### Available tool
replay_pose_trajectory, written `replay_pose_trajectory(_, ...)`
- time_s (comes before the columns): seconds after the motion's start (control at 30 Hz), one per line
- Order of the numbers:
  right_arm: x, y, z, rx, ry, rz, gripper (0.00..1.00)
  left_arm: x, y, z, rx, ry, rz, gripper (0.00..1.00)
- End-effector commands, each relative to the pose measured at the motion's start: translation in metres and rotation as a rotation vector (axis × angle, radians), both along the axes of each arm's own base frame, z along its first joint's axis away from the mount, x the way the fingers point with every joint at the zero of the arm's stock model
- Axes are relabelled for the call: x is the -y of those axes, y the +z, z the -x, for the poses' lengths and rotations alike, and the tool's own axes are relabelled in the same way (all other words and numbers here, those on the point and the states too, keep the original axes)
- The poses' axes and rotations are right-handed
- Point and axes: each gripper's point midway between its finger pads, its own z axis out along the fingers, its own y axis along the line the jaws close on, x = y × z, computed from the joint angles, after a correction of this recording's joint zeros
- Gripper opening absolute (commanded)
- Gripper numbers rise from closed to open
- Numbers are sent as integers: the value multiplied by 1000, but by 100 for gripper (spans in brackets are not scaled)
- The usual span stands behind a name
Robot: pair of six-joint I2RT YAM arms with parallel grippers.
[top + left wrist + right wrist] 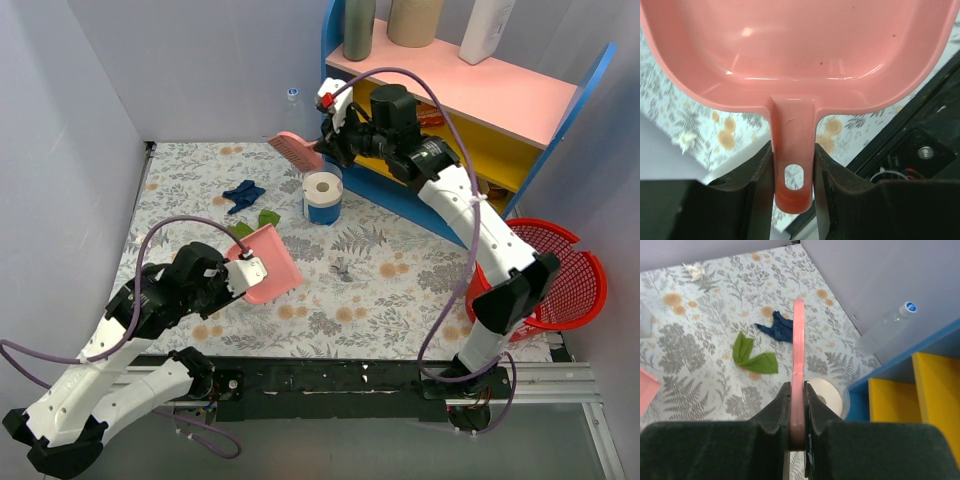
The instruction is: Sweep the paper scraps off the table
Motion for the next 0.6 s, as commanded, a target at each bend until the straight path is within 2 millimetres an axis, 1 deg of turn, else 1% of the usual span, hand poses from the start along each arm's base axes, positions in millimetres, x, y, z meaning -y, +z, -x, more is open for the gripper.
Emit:
replay_pose_trajectory(0.0,-53,22,-17,-25,108,-200,1,-54,9,8,30,186,-172,0)
replay_pose_trajectory(0.03,-61,20,-17,-52,119,-218,1,-59,23,6,94,193,-158,0)
replay_pose_trajectory(0.07,-70,25,-20,-71,124,-260,1,-66,31,3,134,212,-179,0)
replay_pose_trajectory(0.1,-82,8,-27,-116,133,-261,1,-70,35,2,157,219,-189,0)
replay_pose_trajectory(0.17,-100,-2,-31,-175,143,-293,1,-75,41,1,181,243,-190,0)
replay_pose_trajectory(0.2,-113,-16,-40,-213,141,-300,1,-75,41,1,184,249,-188,0)
replay_pose_trajectory(0.23,-122,-26,-42,-241,143,-303,1,-76,40,2,184,262,-179,0)
replay_pose_trajectory(0.27,-129,-35,-46,-267,135,-309,1,-78,32,4,170,270,-194,0)
replay_pose_trajectory(0.3,-140,-55,-53,-307,127,-309,1,-82,26,5,162,280,-214,0)
replay_pose_trajectory(0.37,-150,-78,-58,-340,124,-292,1,-87,12,8,133,294,-245,0)
replay_pose_trajectory(0.4,-156,-100,-63,-369,111,-272,1,-88,9,8,128,296,-254,0)
replay_pose_trajectory(0.5,-159,-134,-69,-400,99,-225,1,-93,7,8,123,298,-286,0)
replay_pose_trajectory(0.57,-155,-153,-68,-425,82,-182,1,-97,8,7,131,285,-322,0)
